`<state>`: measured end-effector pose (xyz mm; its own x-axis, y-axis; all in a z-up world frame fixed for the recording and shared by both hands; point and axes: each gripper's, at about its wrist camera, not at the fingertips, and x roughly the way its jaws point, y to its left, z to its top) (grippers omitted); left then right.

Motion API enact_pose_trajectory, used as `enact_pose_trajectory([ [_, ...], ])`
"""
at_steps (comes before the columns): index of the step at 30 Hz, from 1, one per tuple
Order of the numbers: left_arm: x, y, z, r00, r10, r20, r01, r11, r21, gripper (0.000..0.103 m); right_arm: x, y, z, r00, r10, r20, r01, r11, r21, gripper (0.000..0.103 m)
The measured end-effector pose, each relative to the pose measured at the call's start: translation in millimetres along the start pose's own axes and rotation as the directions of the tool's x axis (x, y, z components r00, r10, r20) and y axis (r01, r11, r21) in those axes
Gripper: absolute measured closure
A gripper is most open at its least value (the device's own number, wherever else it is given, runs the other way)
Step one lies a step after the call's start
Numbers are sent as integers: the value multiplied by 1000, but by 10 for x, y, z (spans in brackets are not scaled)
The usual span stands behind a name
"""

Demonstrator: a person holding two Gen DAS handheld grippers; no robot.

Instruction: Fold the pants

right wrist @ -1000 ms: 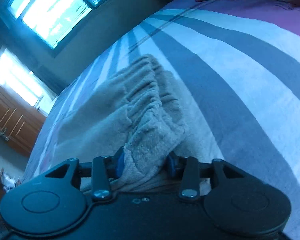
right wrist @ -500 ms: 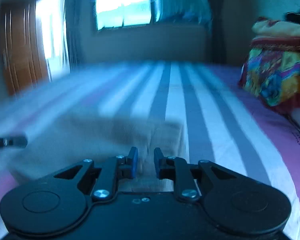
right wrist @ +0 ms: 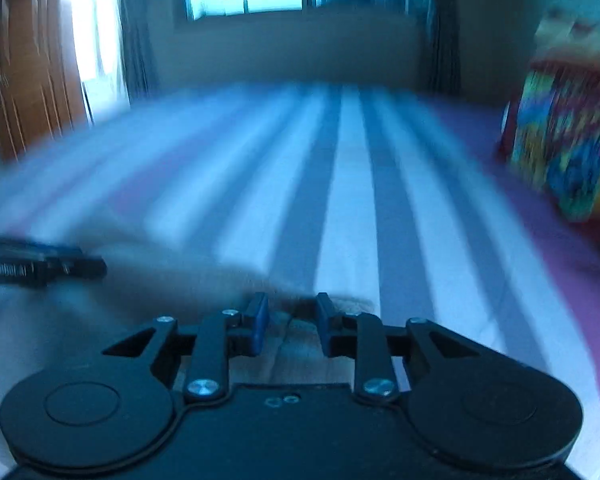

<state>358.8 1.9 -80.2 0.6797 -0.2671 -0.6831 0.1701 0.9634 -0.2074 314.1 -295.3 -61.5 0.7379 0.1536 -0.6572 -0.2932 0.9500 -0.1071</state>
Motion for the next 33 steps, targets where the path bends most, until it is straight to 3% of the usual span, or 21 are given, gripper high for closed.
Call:
enact_pose_trajectory([
  [2,-130,-69,58,1000,8,18,-9,1000,17,49,57,13,-39,1000,-8,8,8,1000,-13,76],
  [4,-411,-114,40,993,-38,111,34,999,40,49,-112,45,-16,999,-7,33,7,1000,-11,76],
  [6,-431,-141,-8,996,-24,85,19,998,59,49,-420,-3,5,986,20,164,-23,1000,12,71],
  [7,-329,-170,-72,999,1,39,-4,996,92,49,-496,-1,-16,982,17,190,-21,1000,19,67],
  [8,-248,-184,-125,999,22,25,-25,992,123,49,-503,2,-51,983,14,182,-19,999,26,54],
  [10,-199,-245,-143,998,45,34,-49,988,148,48,-240,52,-162,999,-26,47,26,1000,1,39],
  [11,-248,-263,-131,998,55,34,-59,986,154,48,-109,65,-243,999,-47,-12,47,999,-11,39],
  [15,-493,-361,-197,996,67,52,-76,979,190,48,-321,-24,-294,1000,-14,8,13,996,87,43],
  [25,-954,-417,-620,995,72,67,-84,976,199,48,-911,8,-324,994,23,106,-37,991,132,45],
  [33,-1121,-363,-719,994,76,77,-87,983,160,48,-1001,32,-410,995,16,102,-32,987,156,45],
])
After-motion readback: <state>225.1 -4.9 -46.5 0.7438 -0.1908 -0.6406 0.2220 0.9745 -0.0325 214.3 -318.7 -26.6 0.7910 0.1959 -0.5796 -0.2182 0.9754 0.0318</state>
